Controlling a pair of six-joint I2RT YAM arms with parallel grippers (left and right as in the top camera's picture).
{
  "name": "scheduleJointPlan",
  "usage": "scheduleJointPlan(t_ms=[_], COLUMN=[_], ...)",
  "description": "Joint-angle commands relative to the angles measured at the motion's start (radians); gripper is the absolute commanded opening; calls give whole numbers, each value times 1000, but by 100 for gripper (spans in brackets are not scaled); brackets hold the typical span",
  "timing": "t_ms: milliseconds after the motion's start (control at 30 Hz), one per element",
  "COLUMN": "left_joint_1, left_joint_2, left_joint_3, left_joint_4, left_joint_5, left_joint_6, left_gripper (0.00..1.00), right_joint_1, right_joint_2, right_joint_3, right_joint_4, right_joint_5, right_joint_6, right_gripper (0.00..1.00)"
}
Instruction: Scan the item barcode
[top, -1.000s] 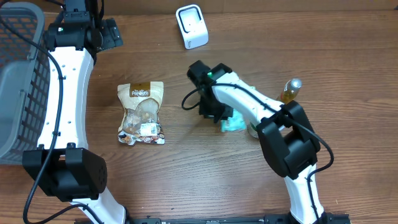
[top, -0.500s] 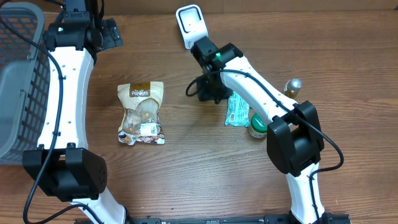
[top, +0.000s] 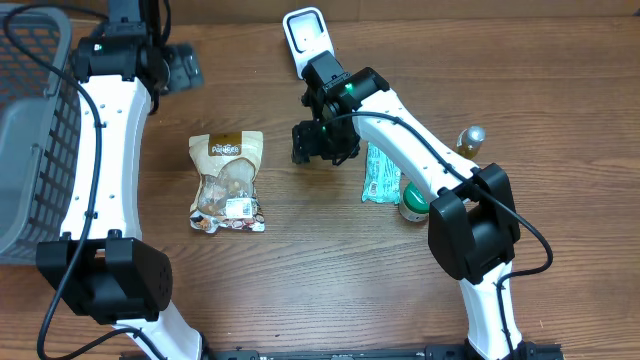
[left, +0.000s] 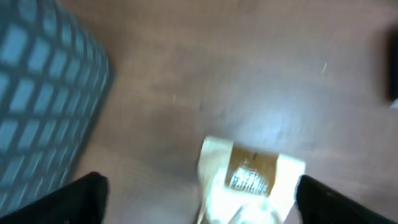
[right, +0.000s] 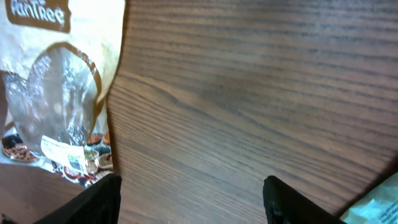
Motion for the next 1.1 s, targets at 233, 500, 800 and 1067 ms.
scheduleJointPlan(t_ms=[233,500,800,1067], left_joint_1=[-18,-21,-21,-75], left_joint_2=[16,16,16,16], left_joint_3=[-206,-540,-704,-722], left_joint_4=[-131,41,250,291], left_joint_5=[47,108,312,476], left_joint_6=[-60,-37,106,235], left_gripper=[11,9,15,19], right_joint_1=[-19,-51,-100,-123], right_joint_2=[-6,-6,-6,-6], right_joint_3=[16,16,16,16], right_joint_4=[-5,-10,-27,-47], right_joint_5=[-8,-9,-9,-9], right_joint_6=[-27,-71,-71,-79], right_gripper=[70,70,70,70])
